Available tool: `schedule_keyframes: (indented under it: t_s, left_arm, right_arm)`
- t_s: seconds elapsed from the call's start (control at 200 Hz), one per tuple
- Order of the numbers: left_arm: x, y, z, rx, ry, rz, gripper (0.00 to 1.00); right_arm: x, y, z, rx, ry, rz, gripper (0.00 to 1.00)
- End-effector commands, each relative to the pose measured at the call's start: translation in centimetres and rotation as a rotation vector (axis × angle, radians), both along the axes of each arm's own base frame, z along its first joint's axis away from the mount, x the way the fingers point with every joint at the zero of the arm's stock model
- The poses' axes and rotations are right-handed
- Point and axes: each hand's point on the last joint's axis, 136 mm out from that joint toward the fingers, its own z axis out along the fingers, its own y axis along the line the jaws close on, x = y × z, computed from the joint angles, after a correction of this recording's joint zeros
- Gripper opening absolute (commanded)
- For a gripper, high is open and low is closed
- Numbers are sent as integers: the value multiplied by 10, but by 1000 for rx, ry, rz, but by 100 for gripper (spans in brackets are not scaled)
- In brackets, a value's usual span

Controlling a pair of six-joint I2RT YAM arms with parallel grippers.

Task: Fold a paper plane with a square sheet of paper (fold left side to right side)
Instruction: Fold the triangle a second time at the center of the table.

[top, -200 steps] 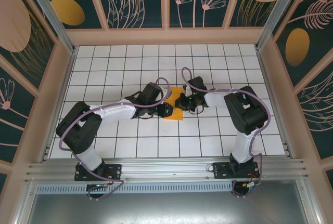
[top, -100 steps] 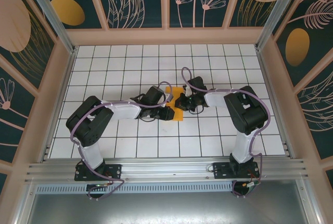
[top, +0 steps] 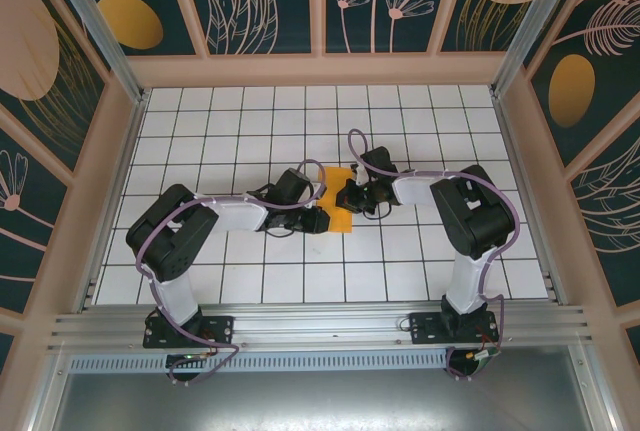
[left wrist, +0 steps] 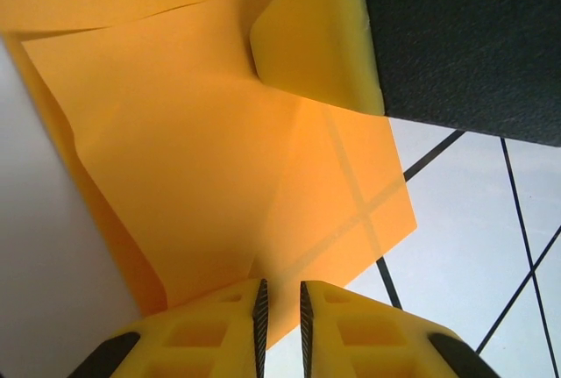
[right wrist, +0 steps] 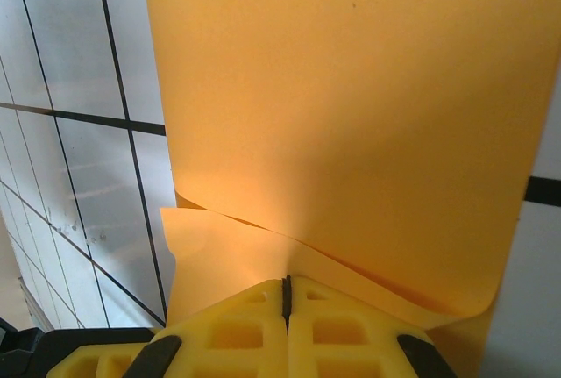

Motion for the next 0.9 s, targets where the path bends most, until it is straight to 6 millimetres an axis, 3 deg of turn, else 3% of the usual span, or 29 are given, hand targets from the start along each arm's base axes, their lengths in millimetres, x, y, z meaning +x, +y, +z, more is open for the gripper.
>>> schedule_keyframes:
  t_s: [0.0,0.39,0.565,0.801,0.896]
  left_arm:
    - [1,9,-7,28,-1,29,19]
    - [-11,44,-19,68,45,112,7]
    - [-19,49,-21,59,60,105,4]
    - [-4,34,37,-107,-42,73,4]
    - [0,25,48,-145,-60,50,4]
  right_arm:
    - [-15,-15,-27,-103,73,0,0]
    - [-16,-16,-28,-114,75,2,0]
    - [-15,-16,-27,-112,75,2,0]
    - [-15,-16,-27,-113,73,1,0]
    - [-15,-16,-27,-112,74,0,0]
